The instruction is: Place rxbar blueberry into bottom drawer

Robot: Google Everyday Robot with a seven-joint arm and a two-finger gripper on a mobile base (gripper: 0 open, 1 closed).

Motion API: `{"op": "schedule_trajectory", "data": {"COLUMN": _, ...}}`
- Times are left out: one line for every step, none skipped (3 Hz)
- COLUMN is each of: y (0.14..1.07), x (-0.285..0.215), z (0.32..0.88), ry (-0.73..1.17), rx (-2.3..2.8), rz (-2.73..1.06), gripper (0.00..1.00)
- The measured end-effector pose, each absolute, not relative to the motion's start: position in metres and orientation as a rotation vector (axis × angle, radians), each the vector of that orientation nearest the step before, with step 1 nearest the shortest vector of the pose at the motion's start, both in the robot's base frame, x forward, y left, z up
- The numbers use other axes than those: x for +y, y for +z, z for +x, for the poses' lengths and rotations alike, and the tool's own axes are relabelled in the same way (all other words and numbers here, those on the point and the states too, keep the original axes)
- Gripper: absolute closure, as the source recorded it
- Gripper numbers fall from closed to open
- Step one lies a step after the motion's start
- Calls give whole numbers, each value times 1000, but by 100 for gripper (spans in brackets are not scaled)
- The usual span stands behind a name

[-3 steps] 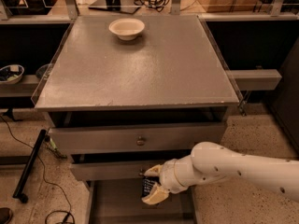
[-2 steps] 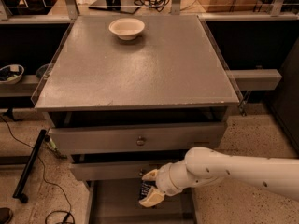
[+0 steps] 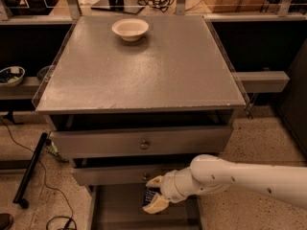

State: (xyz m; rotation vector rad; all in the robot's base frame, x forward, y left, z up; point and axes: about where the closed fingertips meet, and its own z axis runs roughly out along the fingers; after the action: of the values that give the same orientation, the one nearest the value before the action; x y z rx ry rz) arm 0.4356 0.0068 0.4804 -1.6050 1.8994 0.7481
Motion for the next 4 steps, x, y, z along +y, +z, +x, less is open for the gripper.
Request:
{"op": "schedule_trajectory", "data": {"y": 429, "x": -5, "z": 448, "ry": 819, "rx": 1918, "rz": -1488, "gripper": 100}}
{"op": "schedule_trajectory", "data": {"y": 429, "x": -5, "z": 448, "ry": 819, "rx": 1918, "rz": -1488, "gripper": 100}}
{"op": "schedule_trajectory", "data": {"y": 412, "x": -1, "z": 444, "ry": 847, "rx": 1935, "rz": -1471, "gripper": 100}}
{"op": "schedule_trajectory", "data": {"y": 390, "x": 4, "z": 441, "ry": 873, "rx": 1949, "rz": -1457, "gripper": 100}}
